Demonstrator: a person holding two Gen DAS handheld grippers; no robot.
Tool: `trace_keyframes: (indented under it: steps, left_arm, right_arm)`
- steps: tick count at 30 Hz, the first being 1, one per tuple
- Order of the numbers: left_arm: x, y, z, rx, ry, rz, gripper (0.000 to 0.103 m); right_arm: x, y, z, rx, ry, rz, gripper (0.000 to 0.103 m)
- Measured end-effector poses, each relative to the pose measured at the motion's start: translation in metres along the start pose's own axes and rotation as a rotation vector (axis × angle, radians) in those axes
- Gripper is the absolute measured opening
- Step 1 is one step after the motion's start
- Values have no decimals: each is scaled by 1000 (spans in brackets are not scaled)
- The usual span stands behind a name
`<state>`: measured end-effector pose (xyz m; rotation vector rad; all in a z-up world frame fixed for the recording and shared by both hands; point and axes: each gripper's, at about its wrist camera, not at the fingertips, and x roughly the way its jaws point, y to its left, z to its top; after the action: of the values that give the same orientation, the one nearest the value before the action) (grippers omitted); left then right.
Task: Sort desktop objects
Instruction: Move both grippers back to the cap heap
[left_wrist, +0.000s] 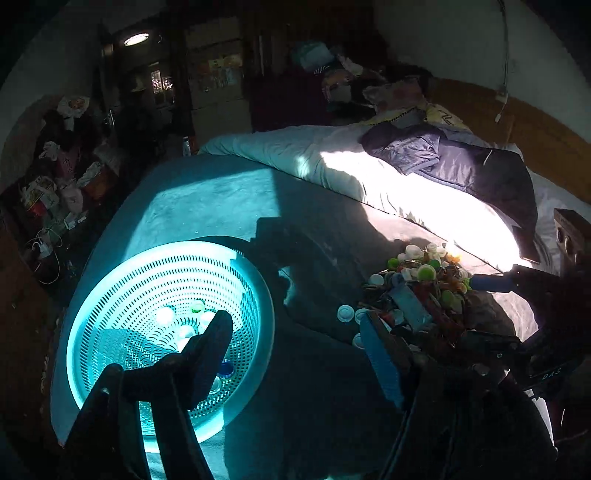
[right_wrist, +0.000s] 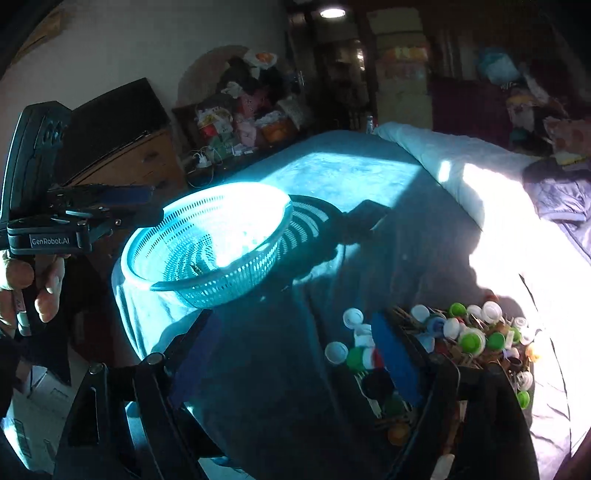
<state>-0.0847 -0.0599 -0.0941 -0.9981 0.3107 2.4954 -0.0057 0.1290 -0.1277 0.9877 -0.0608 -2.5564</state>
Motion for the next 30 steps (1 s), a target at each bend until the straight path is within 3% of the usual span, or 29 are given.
trace_keyframes:
  steps: [4, 8, 10, 15, 17, 21, 27, 30]
  left_arm:
    - [29, -56, -18, 53, 21, -64, 76]
    - [78, -85, -49, 26, 86, -114, 76]
    - [108, -88, -62, -12, 122, -116, 76]
    - [160, -75, -92, -128, 156, -79, 76]
    - [172, -76, -99, -127, 164, -113, 76]
    - [192, -88, -96, -47, 160, -111, 76]
    - [220, -88, -77, -17, 155, -130, 76]
    - [239, -86, -80, -7, 199, -130, 76]
  right_arm:
    - [-43, -46, -53, 79, -32, -119, 91]
    - [-79, -95, -108, 185, -51, -262, 92]
    - [-91, -118, -135, 233, -30, -319, 92]
    - [-104, -150, -182, 381, -2, -335, 92]
    - [-100, -152, -191, 394, 19, -335, 92]
    - [-87, -152, -200, 403, 58, -298, 85]
    - [-68, -153, -189, 356, 70, -264, 80]
    - [-55, -153, -183, 341, 76, -260, 78]
